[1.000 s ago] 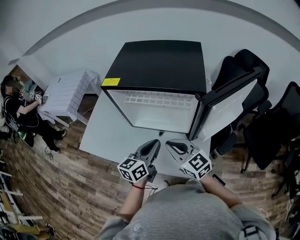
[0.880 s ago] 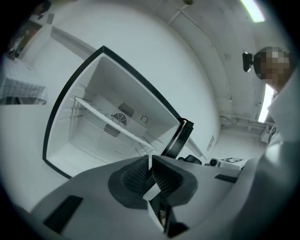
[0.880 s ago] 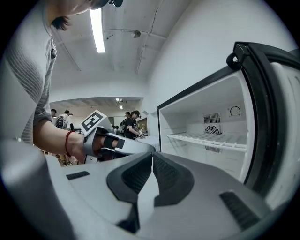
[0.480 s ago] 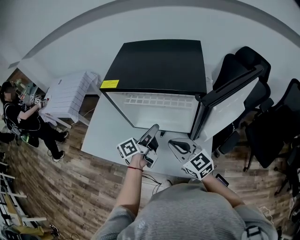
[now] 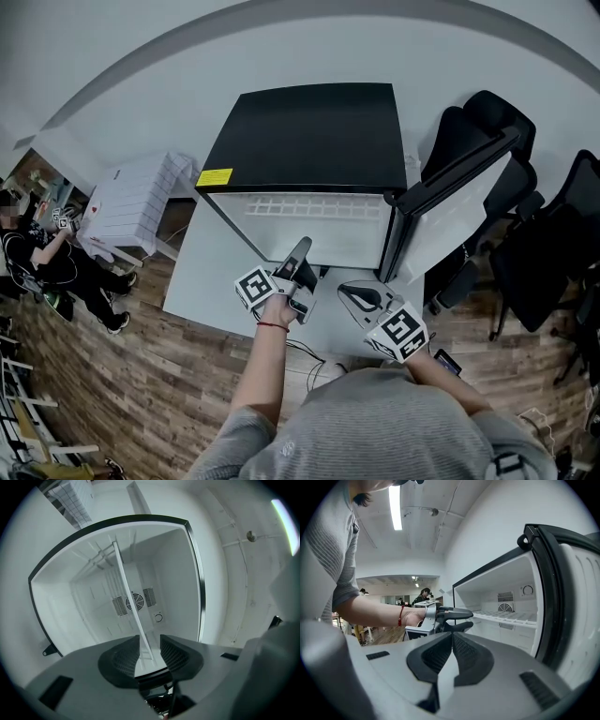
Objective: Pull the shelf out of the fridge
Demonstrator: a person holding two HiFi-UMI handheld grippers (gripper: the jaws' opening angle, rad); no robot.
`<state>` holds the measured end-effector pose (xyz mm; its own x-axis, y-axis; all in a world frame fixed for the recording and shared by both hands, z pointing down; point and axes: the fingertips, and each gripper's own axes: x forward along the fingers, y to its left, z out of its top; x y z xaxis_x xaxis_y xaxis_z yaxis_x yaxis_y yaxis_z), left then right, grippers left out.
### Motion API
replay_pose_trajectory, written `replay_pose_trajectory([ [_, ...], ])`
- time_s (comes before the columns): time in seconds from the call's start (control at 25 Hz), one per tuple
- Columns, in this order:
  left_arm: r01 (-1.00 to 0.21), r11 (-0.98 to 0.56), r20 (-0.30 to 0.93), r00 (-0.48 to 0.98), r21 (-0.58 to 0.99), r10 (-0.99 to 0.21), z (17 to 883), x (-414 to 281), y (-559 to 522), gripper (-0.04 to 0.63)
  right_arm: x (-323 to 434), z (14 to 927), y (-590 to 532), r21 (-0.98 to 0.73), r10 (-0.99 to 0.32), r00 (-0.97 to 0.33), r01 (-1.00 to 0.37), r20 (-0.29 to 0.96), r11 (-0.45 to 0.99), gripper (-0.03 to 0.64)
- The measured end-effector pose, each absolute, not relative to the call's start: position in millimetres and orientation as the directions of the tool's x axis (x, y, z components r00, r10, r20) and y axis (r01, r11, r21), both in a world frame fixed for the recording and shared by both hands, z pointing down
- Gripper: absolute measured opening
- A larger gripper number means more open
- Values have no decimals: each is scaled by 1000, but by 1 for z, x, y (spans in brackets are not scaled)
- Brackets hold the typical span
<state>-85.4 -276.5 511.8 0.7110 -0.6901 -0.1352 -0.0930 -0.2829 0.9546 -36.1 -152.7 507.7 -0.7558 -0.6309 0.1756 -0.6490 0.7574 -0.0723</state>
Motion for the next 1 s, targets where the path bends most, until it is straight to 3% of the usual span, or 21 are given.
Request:
replay_pose_trajectory([
  [0.36,-136,-238,-88,671,962,-736,526,-94,-300,126,-32,510,-150,-78,-634,-751,-654,182,752,14],
  [1.0,-96,-160,-72,597,982,-799,527,-92,-345,125,-28,516,-146,-74,-633,-749,-655,195,752,14],
])
